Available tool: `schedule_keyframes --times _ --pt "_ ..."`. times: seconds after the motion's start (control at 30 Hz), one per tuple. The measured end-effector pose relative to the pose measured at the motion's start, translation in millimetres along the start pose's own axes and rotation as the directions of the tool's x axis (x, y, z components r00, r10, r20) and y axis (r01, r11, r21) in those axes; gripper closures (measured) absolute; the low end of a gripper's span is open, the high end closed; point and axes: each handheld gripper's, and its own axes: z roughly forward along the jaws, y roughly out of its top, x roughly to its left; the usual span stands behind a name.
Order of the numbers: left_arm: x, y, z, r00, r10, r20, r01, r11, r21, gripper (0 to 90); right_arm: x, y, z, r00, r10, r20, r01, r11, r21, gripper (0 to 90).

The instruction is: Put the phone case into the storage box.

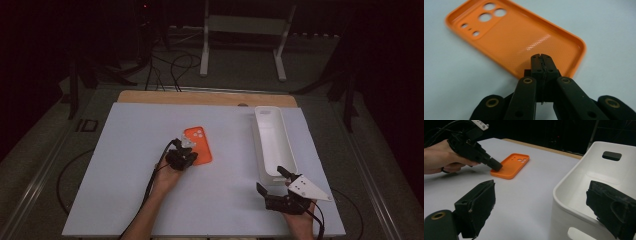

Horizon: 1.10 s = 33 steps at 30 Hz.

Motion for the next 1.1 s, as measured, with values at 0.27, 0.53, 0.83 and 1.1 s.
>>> schedule_keyframes --times 0.27,0.53,0.83,1.1 --pt "10.2 -6.3 -7.1 0.9991 -0.018 -0.038 0.019 0.9998 0.005 90.0 -0.3 0.2 0.3 1.0 0.002 0.003 -0.002 1.0 0.0 8.8" --pt "23.3 -12.3 -14.3 0.9959 -0.042 -0.08 0.043 0.999 0.011 90.0 -1.1 0.2 0.4 1.0 0.001 0.003 -0.001 1.0 -0.001 8.8" --pt "38.6 -17.9 -20.9 0.9897 -0.069 -0.126 0.071 0.9974 0.015 90.0 -0.6 0.2 1.1 1.0 0.0 0.002 0.0 1.0 0.001 8.8" --pt "49.3 -24.8 -28.2 0.9853 -0.083 -0.149 0.087 0.996 0.019 90.0 -1.1 0.0 1.4 1.0 0.003 0.001 -0.003 1.0 0.001 8.8"
